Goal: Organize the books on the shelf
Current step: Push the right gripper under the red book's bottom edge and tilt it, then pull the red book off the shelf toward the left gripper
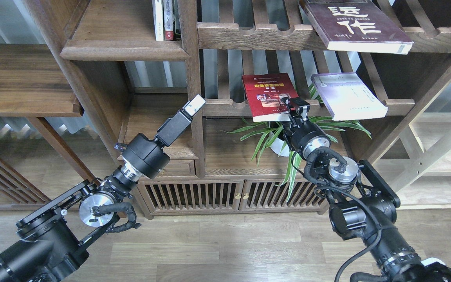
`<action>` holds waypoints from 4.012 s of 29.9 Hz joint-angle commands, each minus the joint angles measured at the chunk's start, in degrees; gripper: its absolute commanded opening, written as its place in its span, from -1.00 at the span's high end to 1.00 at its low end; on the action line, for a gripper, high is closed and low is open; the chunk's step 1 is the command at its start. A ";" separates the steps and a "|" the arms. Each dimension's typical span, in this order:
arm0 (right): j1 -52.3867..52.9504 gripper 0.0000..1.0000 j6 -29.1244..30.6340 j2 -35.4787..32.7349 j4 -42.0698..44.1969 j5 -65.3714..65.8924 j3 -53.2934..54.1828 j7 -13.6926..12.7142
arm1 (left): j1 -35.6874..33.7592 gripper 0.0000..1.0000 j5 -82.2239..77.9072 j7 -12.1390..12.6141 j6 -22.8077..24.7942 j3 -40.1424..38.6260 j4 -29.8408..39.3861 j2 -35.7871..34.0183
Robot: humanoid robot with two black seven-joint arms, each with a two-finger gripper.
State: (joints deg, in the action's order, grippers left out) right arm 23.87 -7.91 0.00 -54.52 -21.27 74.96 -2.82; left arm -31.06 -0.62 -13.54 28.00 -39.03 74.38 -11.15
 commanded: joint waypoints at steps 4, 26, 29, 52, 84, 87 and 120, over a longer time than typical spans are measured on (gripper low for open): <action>0.03 0.04 0.09 0.00 0.29 1.05 -0.43 0.18 | 0.03 -0.96 0.00 0.00 0.00 0.00 0.06 -0.01; -1.28 0.91 18.08 0.00 4.06 1.05 -0.25 0.27 | 0.91 -0.96 0.44 -0.09 0.00 -0.08 -1.34 -0.10; -1.98 0.91 21.09 0.00 4.33 1.05 -0.52 0.19 | 1.35 -0.96 0.53 -0.09 0.00 -0.35 -1.69 -0.10; -12.36 0.95 35.91 0.00 2.84 1.84 -8.78 -0.34 | 5.57 -0.96 10.11 0.00 0.00 -0.08 -7.32 -0.98; -20.35 1.00 35.91 0.00 -12.28 3.34 -17.83 -0.25 | 8.20 -0.95 16.96 4.91 0.00 0.71 -7.85 -2.12; -20.88 1.00 35.91 0.00 -12.89 3.42 -17.92 -0.25 | 8.82 -0.95 19.50 9.04 0.00 0.71 -7.14 -2.30; -21.50 1.00 35.91 0.00 -11.67 4.65 -26.36 -0.08 | 9.87 -0.63 31.91 21.71 0.00 1.06 -4.42 -6.69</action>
State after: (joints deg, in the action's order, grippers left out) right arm 2.26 28.00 0.00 -66.18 -16.70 48.79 -2.91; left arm -21.19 31.45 8.14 28.00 -37.35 70.45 -17.81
